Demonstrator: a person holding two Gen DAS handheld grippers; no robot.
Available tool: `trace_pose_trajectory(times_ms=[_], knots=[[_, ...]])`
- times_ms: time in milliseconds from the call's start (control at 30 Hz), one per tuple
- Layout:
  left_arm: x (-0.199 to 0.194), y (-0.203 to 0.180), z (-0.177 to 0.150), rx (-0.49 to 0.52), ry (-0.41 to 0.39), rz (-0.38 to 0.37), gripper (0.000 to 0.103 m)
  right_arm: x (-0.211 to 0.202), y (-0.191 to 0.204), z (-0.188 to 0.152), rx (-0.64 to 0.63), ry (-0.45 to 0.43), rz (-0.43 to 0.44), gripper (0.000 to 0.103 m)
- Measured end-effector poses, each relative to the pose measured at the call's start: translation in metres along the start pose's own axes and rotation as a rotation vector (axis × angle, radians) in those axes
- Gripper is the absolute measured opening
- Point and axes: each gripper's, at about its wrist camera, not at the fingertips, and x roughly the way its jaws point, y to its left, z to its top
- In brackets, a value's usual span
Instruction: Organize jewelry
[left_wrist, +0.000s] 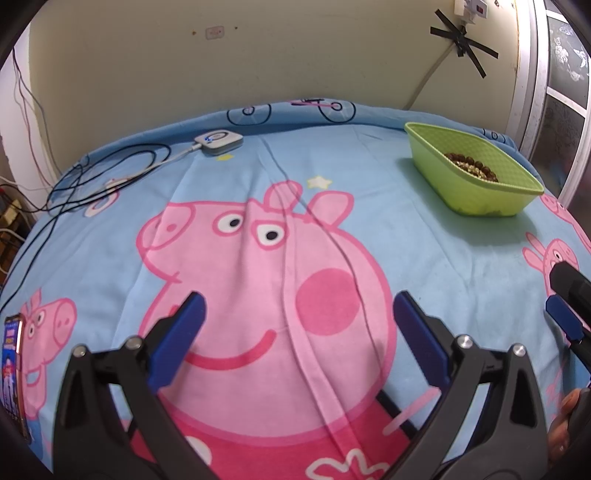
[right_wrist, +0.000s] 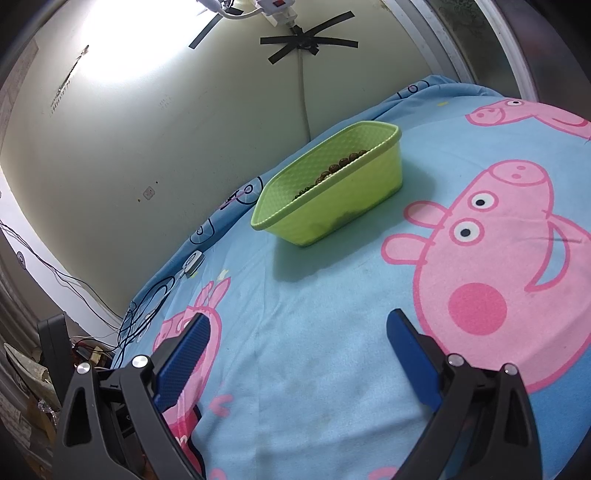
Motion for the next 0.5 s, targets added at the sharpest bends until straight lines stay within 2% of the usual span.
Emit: trace_pose_trajectory(times_ms=[500], knots=[[-0.0011, -0.0010, -0.0007, -0.002, -0.001, 0.001, 0.097, 0.0007, -0.0006, 0.0006, -0.001, 0.004, 0.002, 0.079]])
